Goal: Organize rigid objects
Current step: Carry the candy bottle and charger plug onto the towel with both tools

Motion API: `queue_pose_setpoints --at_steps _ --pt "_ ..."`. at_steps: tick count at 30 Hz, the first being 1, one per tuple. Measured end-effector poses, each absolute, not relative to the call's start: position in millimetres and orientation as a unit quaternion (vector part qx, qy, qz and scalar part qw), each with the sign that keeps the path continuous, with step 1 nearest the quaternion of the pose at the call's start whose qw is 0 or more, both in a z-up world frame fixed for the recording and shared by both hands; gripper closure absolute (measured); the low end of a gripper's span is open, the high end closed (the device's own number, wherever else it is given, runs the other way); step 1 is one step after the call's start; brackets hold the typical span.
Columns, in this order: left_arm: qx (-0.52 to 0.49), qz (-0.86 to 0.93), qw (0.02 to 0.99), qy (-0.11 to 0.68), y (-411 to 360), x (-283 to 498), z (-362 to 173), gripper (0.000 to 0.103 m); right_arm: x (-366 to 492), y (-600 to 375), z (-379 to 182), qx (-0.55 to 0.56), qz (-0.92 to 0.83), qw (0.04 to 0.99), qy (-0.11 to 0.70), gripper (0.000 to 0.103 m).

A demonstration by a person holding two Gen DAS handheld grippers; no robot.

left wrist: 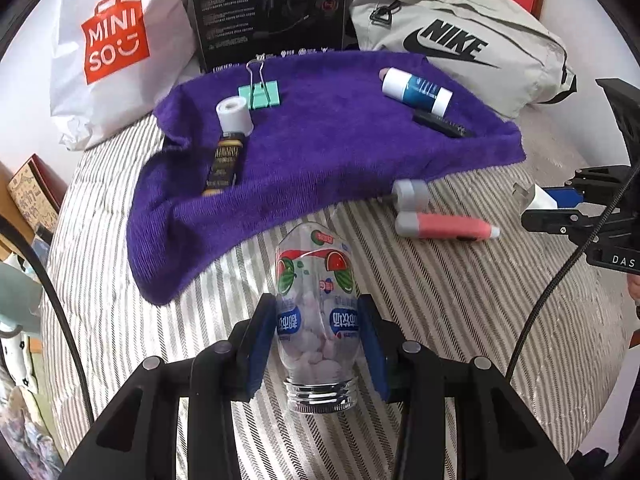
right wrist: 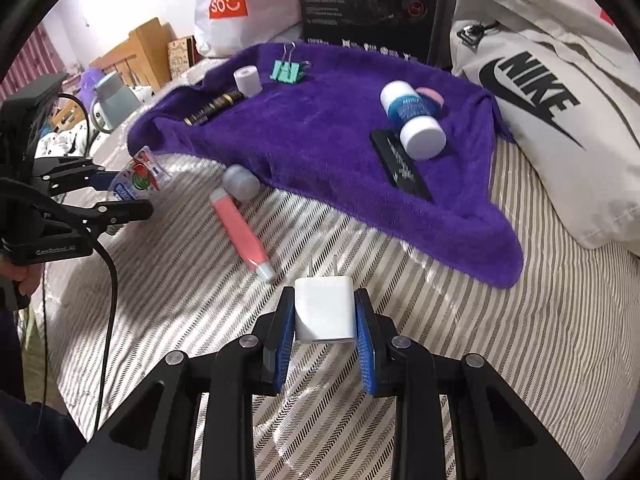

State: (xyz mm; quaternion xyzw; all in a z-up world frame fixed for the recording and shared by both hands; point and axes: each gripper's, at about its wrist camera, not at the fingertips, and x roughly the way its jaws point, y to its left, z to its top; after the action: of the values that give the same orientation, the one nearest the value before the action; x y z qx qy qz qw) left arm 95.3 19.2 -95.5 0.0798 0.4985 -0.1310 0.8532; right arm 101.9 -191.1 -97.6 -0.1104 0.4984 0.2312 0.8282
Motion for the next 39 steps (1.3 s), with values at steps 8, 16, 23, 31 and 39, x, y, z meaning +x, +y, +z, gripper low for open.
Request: queue_pose_setpoints --at_steps 8,16,23,31,39 --pt "0.083 -0.129 0.861 0.485 17.8 106.7 -74.5 0.064 115.8 -191.2 -78.8 -0.102 0.242 0.835 0.483 0.075" --pt "0.085 -0.129 0.867 0.473 16.1 130.2 -56.4 0.064 147.4 -181.1 -58.6 -0.101 0.256 0.840 0.467 0.075" --pt "0.086 -0.129 0.869 0.471 16.5 163.6 -54.1 0.064 184.5 -170.7 -63.4 -0.097 0.259 0.835 0.476 0.075" --pt "0.094 -0.132 0.861 0.483 10.6 209.1 -68.4 0.064 216.2 -158.1 -82.4 -0.105 0.266 0.822 0.493 0.075" --pt "0.088 -0.138 0.852 0.497 7.1 233.8 -90.9 0.064 225.9 -151.9 -101.6 -0.131 0.279 0.805 0.507 0.075"
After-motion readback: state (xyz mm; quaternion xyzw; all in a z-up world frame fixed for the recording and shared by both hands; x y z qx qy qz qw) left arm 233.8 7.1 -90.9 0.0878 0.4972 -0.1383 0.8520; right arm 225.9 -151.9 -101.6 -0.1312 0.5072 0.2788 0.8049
